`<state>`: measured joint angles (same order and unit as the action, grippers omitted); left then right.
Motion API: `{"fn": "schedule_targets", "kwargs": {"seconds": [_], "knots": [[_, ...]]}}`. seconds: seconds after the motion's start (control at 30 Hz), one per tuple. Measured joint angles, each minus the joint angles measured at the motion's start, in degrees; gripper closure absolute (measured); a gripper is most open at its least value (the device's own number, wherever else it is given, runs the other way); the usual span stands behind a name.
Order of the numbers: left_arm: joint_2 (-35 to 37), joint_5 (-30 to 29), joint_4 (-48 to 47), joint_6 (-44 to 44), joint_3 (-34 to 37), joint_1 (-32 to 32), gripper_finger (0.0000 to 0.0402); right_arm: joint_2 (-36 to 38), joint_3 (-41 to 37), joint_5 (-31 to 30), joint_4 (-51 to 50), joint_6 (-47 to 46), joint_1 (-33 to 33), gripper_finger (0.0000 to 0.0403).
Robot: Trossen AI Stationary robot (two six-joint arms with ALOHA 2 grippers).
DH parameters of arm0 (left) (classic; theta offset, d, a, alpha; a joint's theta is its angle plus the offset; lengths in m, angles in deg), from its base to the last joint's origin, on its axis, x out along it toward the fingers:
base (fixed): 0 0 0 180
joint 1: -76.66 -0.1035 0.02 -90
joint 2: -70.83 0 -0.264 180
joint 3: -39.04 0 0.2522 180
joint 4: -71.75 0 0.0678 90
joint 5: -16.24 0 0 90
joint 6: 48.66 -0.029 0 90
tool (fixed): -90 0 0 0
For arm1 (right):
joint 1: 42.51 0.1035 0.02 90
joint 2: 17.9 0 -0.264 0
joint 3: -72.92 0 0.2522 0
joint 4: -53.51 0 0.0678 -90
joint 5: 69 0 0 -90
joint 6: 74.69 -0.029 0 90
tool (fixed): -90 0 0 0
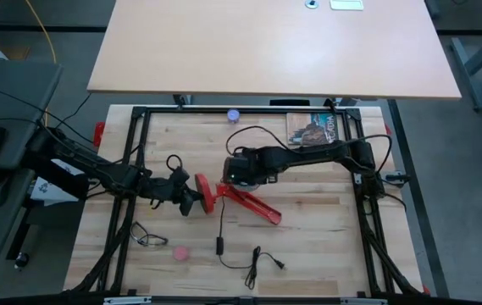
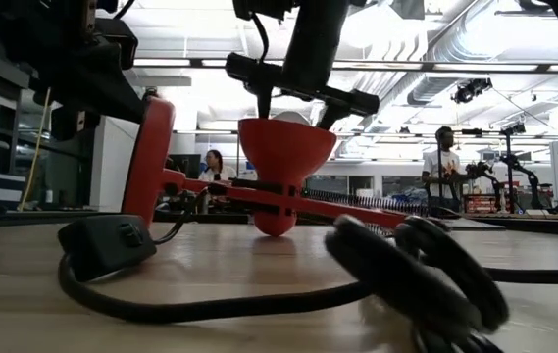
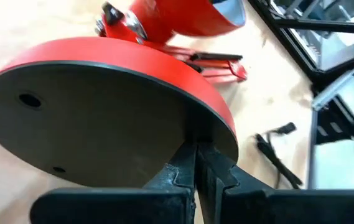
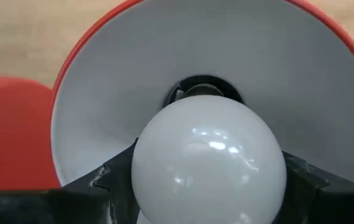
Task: Screw lightbulb
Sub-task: Insert the lightbulb into the desk lamp
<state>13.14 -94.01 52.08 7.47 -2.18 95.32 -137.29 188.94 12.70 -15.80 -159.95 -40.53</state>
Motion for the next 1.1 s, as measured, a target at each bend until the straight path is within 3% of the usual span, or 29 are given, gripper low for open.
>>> {"fn": "schedule_targets", "kwargs": {"seconds": [0.3,0.93,1.1], "knots": [[0.00,-5.35,-2.38,-4.88,-0.07,0.00,0.0402,0.08,0.02,6.26,0.61,-21.57,-2.67,0.0153],[-0.04,-5.82,-2.74,-5.39,-0.07,-0.07,0.0402,0.06,0.07,5.08,0.06,-22.36,-2.21,0.0148],[-0.11,-6.07,-2.51,-5.35,-0.07,-0.16,0.0401,-0.34,0.01,4.37,0.21,-22.66,-2.10,0.0115]]}}
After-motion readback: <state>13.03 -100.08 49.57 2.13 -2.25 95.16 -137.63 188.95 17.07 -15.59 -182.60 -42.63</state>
